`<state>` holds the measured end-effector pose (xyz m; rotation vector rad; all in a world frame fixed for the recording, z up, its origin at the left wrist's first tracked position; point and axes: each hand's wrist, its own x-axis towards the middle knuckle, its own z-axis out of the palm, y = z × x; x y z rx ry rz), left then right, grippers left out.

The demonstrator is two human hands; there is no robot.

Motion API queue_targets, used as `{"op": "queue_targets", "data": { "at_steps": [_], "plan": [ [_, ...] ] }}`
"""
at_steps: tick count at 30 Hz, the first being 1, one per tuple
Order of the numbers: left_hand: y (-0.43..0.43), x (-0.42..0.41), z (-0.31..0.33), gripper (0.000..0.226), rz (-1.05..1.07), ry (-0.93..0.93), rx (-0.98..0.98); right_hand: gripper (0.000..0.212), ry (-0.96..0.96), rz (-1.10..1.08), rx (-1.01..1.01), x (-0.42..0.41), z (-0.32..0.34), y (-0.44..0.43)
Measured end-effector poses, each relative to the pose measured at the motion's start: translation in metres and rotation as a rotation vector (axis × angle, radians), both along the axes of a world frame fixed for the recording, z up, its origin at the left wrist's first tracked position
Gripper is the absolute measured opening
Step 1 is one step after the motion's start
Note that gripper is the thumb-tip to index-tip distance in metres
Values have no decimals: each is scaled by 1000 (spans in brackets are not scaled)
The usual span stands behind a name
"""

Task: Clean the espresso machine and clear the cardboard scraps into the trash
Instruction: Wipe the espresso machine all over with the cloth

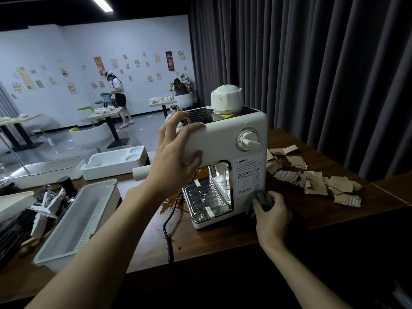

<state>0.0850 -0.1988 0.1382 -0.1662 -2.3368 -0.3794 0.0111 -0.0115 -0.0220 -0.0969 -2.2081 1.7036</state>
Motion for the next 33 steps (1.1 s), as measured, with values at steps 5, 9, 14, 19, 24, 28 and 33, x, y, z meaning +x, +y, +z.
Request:
{"op": "queue_targets", "data": {
  "at_steps": [5,9,14,19,24,28,33],
  "plan": [
    [1,-1,0,58,0,6,8,27,56,-22,29,3,8,-9],
    [1,-2,-1,58,-4,15,7,28,139,77,71,16,4,-18],
    [-1,0,0,59,4,2,-12,28,85,-27,16,-9,17,0],
    [1,-1,-1,59,5,17,-16,28,135,16,73,10,23,-16],
    [0,0,-1,59,-9,21,-15,36,142,24,5,1,33,-6],
    [0,0,1,59,-6,19,-13,30,112,-66,-42,-8,45,-2],
    [1,-1,-1,60,-10,23,-1,23,295,57,89,12,42,-15]
  ]
}}
